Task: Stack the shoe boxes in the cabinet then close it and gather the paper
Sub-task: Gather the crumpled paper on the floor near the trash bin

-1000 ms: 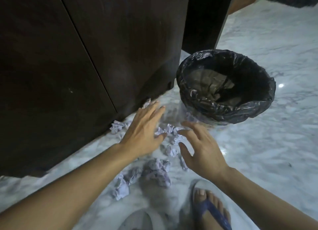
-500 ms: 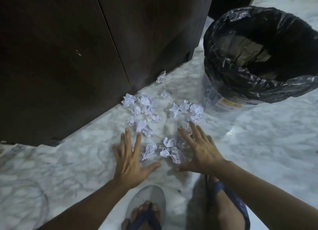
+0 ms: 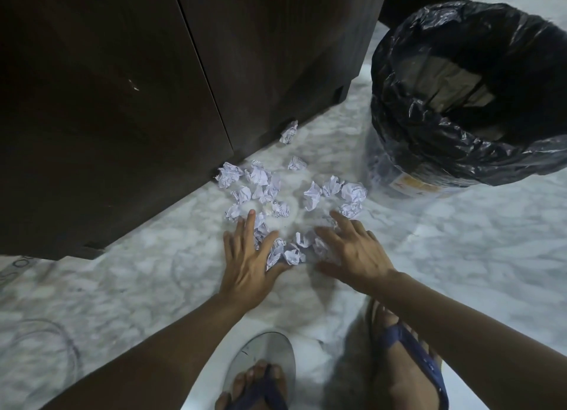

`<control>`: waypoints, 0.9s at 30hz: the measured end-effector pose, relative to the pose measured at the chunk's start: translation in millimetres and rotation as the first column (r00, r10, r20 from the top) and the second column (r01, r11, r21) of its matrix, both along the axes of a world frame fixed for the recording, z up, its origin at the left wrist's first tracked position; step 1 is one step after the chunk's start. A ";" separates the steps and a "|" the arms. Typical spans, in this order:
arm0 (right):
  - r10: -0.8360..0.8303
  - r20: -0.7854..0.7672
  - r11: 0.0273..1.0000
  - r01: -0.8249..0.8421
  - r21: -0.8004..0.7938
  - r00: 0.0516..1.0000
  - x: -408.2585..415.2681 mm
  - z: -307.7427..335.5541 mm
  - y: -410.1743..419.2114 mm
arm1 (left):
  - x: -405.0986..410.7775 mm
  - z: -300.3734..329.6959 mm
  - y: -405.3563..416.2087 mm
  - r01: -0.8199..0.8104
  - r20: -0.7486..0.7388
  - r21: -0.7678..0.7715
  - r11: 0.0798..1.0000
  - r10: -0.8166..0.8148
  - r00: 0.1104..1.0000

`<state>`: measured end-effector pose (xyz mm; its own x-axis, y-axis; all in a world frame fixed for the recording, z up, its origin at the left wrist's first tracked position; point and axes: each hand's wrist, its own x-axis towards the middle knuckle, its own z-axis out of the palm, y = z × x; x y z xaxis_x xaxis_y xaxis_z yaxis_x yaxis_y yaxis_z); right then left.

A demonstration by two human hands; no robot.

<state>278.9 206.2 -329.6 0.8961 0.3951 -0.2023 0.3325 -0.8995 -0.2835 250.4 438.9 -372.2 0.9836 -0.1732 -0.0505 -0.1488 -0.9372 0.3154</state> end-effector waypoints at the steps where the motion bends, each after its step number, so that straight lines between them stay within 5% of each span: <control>1: 0.001 0.003 1.000 -0.001 0.003 1.000 0.6 0.1 0.2 | -0.1 0.5 -0.7 0.002 0.031 0.005 1.000 -0.003 1.000; 12: -0.033 -0.039 0.959 0.042 0.280 0.999 4.3 -18.5 -9.3 | 6.6 4.5 6.3 -0.050 0.133 -0.079 0.996 0.061 0.989; 20: -0.202 0.003 0.874 0.179 0.451 0.979 3.4 24.0 4.3 | 21.1 34.0 -11.7 -0.057 0.199 -0.290 0.955 0.118 0.973; 27: -0.323 0.310 0.815 0.096 0.572 0.894 25.6 122.6 11.2 | 75.6 108.7 -50.3 -0.016 0.359 -0.481 0.877 0.214 0.908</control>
<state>304.5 217.4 -207.0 0.9277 0.1301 0.3498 0.3350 -0.7038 -0.6265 326.0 388.6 -263.6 0.9174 0.0365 0.3964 -0.2520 -0.7176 0.6492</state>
